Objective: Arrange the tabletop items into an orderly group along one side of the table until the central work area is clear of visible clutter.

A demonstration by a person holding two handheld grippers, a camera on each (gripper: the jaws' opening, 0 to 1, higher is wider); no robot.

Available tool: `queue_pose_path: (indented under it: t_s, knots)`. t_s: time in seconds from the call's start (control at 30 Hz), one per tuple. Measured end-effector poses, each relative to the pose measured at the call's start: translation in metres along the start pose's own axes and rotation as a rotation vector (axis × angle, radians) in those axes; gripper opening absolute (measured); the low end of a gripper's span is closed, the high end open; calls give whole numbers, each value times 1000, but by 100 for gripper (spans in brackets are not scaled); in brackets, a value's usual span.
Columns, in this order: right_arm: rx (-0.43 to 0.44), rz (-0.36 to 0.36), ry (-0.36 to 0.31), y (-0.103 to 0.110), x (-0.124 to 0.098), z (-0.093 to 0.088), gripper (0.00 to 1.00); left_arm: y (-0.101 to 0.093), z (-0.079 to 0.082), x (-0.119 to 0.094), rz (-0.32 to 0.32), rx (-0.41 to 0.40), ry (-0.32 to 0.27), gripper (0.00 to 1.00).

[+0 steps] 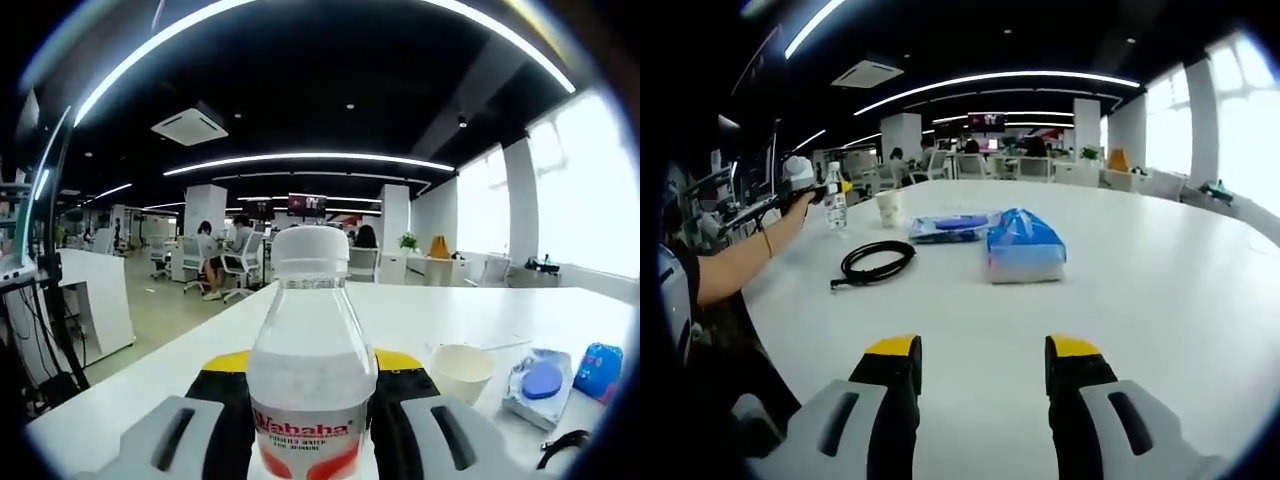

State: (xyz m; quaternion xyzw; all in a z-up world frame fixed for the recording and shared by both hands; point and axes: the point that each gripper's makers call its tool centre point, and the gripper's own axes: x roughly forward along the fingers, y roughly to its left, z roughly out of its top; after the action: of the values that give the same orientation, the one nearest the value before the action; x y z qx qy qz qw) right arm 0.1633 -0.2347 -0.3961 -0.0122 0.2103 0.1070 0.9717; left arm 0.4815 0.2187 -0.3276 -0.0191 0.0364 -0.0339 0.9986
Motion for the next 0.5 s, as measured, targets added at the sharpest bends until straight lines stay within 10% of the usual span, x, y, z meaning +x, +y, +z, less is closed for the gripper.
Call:
queue_pose_path:
  t_s: [0.5]
  knots:
    - [-6,5,-2,-5,2,1,47,-13,1,20,-24,-9,-5,42]
